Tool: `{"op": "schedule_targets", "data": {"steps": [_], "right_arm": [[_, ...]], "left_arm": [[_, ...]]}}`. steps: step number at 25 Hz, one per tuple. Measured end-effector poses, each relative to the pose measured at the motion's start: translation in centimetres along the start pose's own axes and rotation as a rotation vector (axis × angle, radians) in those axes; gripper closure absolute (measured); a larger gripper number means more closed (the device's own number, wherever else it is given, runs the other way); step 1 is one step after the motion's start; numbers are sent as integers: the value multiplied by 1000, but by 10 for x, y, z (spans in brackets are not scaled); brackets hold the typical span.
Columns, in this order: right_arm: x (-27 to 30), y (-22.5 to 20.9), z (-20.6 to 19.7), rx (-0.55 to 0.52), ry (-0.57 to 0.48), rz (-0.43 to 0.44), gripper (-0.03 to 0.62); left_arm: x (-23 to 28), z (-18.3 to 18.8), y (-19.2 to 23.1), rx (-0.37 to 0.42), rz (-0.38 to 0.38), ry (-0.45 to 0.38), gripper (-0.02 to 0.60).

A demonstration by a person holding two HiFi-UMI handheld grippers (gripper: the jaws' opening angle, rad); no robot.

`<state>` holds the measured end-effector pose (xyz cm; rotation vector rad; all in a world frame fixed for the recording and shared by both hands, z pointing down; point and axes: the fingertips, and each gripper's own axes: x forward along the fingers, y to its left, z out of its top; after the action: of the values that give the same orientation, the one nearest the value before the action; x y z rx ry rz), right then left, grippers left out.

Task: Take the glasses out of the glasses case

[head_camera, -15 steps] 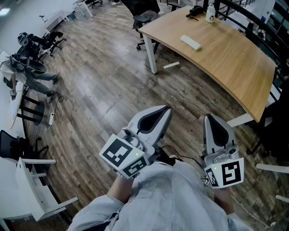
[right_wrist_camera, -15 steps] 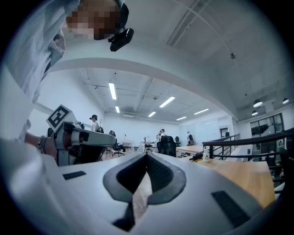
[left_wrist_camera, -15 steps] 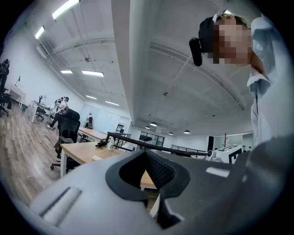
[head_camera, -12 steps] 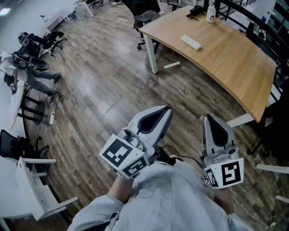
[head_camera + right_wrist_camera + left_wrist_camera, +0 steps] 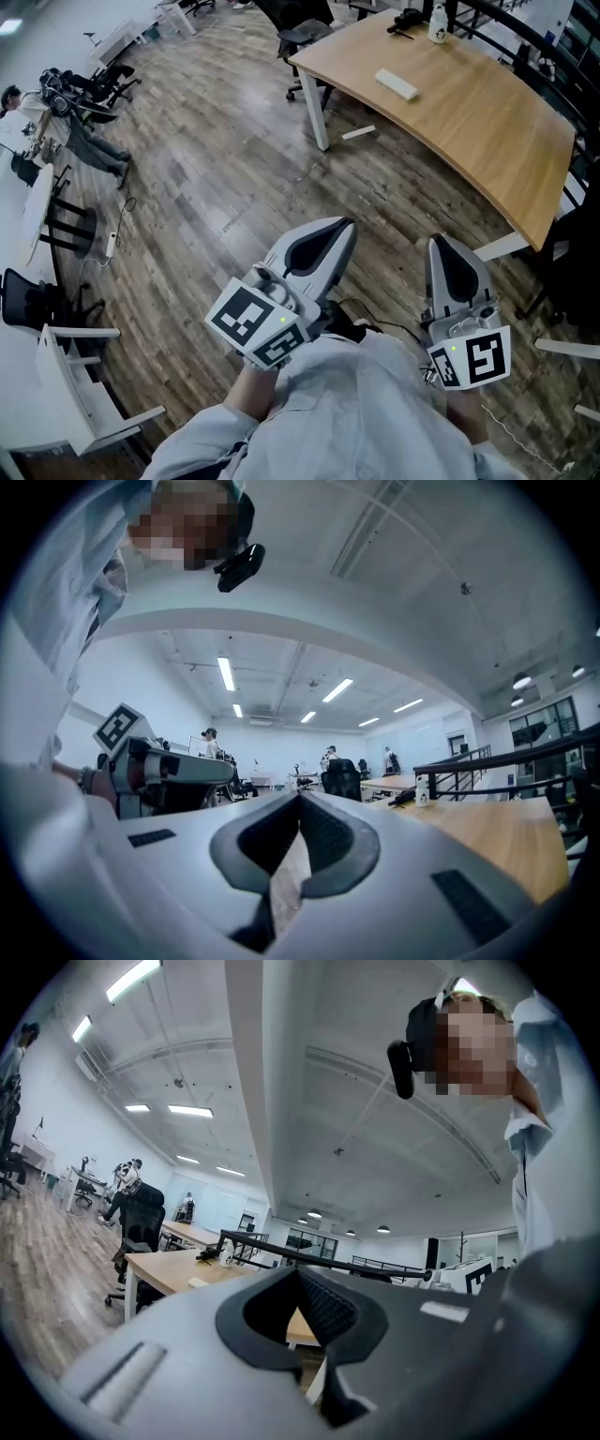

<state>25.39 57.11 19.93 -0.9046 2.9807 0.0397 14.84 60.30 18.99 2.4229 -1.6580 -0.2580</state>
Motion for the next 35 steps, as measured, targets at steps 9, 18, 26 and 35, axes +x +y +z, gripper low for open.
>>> {"op": "schedule_targets", "data": {"steps": [9,18,26,35], "right_arm": [[-7,-8,-4,11,4,-9,594],[6,-19,-8,3,8,-15,594],[41,-30,-16,0,29,-29,594],[119,-45,-21,-12,65,-32,594]], "left_arm": [[-8,6,9,17,59,-15,577],[3,7,22,20,63,-13,577],[26,9,52,11,36,-5,577],[66,21,124,-8,21,4,577]]}}
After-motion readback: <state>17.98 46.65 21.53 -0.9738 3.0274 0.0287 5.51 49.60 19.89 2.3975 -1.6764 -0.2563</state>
